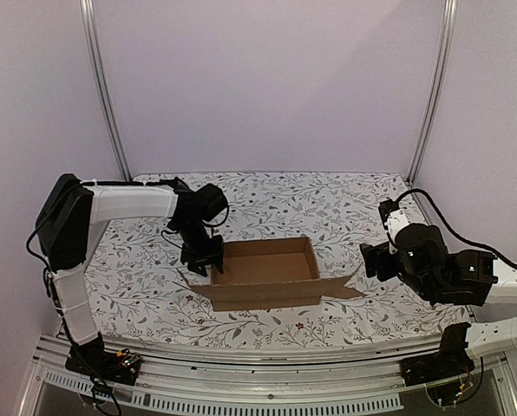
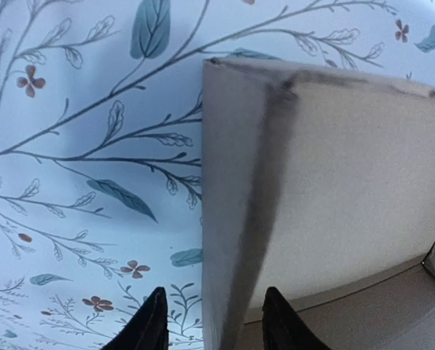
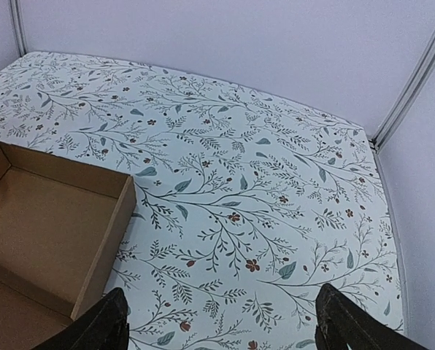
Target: Fold the paper box
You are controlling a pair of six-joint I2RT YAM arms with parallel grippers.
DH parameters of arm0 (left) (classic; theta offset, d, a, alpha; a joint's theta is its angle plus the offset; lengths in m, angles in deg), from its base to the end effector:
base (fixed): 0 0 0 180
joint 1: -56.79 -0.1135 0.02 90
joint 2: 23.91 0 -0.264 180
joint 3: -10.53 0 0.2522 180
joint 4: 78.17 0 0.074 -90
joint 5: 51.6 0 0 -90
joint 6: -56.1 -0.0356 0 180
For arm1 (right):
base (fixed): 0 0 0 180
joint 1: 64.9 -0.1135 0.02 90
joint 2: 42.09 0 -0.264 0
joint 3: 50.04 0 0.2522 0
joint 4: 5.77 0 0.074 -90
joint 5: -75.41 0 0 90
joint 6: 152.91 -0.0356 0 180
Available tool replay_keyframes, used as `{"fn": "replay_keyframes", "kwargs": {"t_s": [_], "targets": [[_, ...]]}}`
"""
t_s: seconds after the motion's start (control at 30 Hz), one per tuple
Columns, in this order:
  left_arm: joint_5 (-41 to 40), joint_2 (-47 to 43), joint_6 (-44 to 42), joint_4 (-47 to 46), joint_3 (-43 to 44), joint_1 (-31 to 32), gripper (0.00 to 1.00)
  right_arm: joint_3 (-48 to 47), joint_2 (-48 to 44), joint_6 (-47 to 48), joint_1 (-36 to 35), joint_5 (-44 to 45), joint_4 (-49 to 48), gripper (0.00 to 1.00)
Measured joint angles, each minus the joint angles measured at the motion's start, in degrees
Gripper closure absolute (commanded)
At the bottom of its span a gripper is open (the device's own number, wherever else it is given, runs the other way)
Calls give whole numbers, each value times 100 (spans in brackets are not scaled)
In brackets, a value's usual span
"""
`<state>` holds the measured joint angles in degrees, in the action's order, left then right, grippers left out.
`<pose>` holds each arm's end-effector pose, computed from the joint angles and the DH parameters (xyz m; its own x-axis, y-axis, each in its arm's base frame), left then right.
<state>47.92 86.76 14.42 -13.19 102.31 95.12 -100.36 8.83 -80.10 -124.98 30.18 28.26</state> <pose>0.2815 -0.2300 0.1704 -0.9858 -0.1596 0.0518 -0.1666 0.9677 -0.1891 0.1152 0.1500 0.2594 -0.3672 -0.2174 -0.9044 -0.2279 0.9637 -0.1392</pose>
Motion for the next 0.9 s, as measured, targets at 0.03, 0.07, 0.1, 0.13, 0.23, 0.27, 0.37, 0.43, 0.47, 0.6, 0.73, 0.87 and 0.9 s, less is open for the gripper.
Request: {"fn": "replay_keyframes", "kwargs": {"t_s": [0.03,0.07,0.1,0.13,0.23,0.27,0.37,0.43,0.47,0.6,0.73,0.87,0.9], "targets": [[-24,-66,2,17,0,0,52,11,-55,-17,7,15,31,13],[-55,-138,-7,37,0,0,50,22,-107,-37,15,26,66,13],[-92,-201,-28,59,0,-2,47,22,-146,-57,17,33,120,13],[-127,-254,-42,81,0,-4,42,22,-177,-79,22,31,177,13],[-275,-413,-133,170,0,-17,30,22,-205,-186,39,-24,343,12],[-319,-470,-175,201,-2,-26,29,22,-205,-234,48,-70,424,12],[-525,-667,-407,269,-7,-46,27,20,-205,-455,63,-234,743,12],[-708,-822,-597,284,4,-55,27,9,-205,-601,87,-354,988,12],[-793,-885,-682,291,22,-59,27,-2,-205,-708,98,-437,1145,12],[-1174,-1058,-1108,199,144,-63,30,-37,-221,-1113,116,-758,1574,14],[-1572,-1078,-1502,-44,219,-63,37,-37,-221,-1609,125,-1276,1906,24],[-1838,-1064,-1786,-415,251,-101,54,57,-205,-2120,127,-1786,1982,43],[-1856,-1056,-1873,-557,256,-133,60,133,-210,-2291,127,-1915,1971,48]]}}
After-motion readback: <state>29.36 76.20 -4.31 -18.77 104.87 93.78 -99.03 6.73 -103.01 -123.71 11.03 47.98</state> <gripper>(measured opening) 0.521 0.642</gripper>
